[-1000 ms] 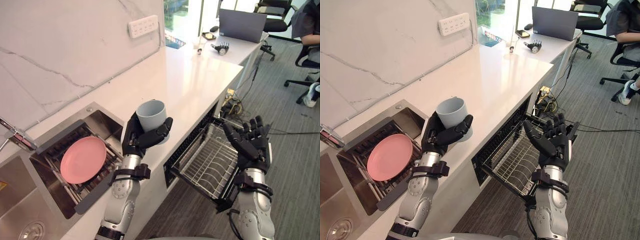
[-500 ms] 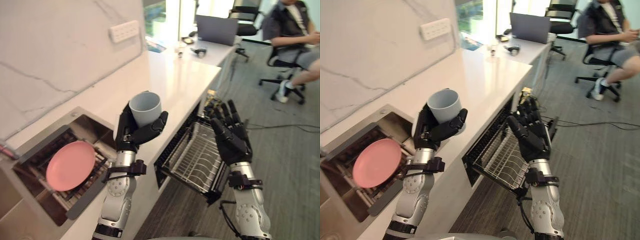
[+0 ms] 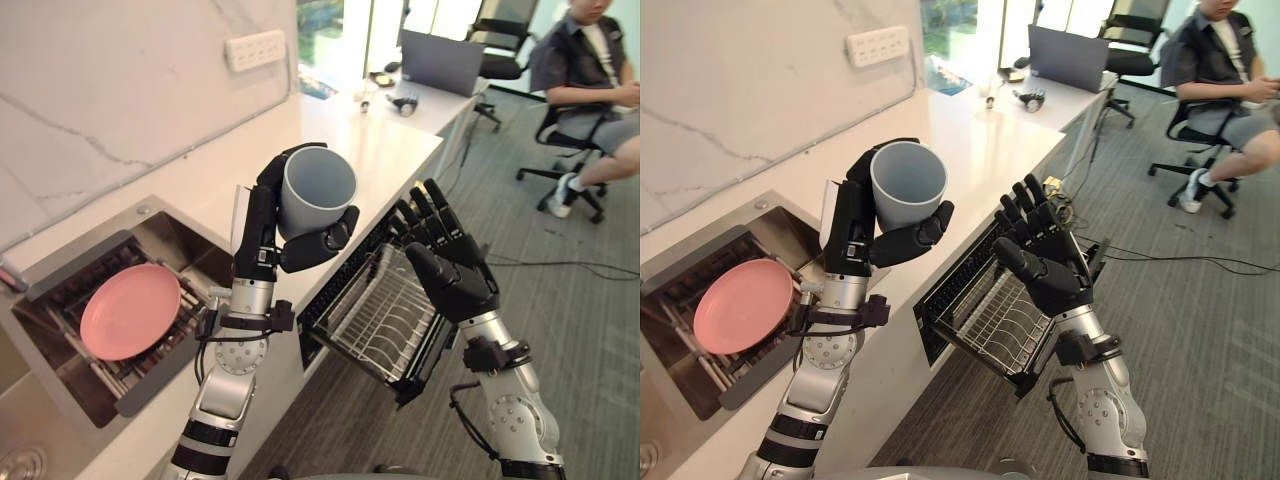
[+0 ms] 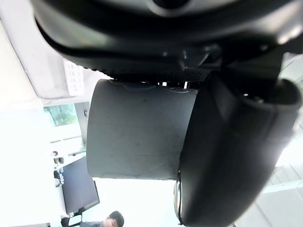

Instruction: Walk over to the sink, pick up the cup, carry it to the dishwasher, place the cup inside the dishwasher, then close the dishwasher door

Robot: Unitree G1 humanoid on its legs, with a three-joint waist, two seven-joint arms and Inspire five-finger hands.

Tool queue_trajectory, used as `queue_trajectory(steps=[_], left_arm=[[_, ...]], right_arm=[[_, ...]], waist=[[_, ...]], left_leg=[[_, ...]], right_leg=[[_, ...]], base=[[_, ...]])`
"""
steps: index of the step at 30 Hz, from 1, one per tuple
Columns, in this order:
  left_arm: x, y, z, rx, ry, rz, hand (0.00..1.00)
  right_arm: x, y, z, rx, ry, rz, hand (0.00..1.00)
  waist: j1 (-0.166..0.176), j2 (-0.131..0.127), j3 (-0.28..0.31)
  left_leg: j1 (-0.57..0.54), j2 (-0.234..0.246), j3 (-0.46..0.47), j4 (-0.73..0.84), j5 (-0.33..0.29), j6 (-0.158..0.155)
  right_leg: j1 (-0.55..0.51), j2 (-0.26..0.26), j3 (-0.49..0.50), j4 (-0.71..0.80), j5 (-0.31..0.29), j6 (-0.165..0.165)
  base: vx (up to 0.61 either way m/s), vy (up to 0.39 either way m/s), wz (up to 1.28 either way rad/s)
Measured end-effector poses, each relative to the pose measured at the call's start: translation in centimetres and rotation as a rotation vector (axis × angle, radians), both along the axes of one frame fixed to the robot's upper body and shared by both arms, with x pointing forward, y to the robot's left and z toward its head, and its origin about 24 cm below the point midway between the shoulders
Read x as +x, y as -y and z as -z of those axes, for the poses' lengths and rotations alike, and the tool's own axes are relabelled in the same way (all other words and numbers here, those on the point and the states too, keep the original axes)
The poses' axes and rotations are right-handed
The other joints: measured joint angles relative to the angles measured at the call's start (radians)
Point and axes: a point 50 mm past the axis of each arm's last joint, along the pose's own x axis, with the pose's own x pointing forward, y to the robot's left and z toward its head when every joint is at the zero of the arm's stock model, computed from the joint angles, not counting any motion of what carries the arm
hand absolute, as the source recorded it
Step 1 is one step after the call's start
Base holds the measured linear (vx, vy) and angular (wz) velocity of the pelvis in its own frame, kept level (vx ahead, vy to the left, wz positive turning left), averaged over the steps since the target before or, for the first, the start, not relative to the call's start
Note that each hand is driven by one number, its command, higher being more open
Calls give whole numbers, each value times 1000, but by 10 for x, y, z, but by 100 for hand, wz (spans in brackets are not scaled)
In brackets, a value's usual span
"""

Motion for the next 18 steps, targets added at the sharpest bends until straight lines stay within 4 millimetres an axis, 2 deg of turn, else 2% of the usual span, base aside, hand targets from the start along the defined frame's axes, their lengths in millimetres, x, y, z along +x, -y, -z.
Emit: queue_trajectory(steps=[4, 7, 10, 18], left_arm=[[-2, 13, 3, 6, -21, 57, 0], [-3, 19, 4, 19, -28, 92, 0], [-2, 20, 7, 32, -40, 102, 0], [-1, 26, 18, 74, -89, 156, 0]], right_arm=[[1, 5, 0, -47, -34, 1, 100], [3, 5, -2, -51, -43, 13, 100], [5, -1, -2, -55, -61, -8, 100], [16, -20, -12, -70, -37, -104, 100]], waist=[[-11, 7, 1], [-20, 9, 2], [-34, 10, 1], [-37, 12, 0]], left_leg=[[-7, 30, -8, 1, 5, -19], [-15, 32, -8, 1, 8, -23], [-23, 29, -22, -5, 16, -24], [-19, 10, -35, -21, 28, -18]], right_leg=[[8, 31, -18, -17, 5, 0], [8, 35, -21, -34, 14, -14], [8, 34, -39, -40, 16, -17], [13, 18, -55, -40, 16, -15]], base=[[-34, -86, 3], [-39, -24, 1], [-26, -8, 14], [-11, 7, 7]])
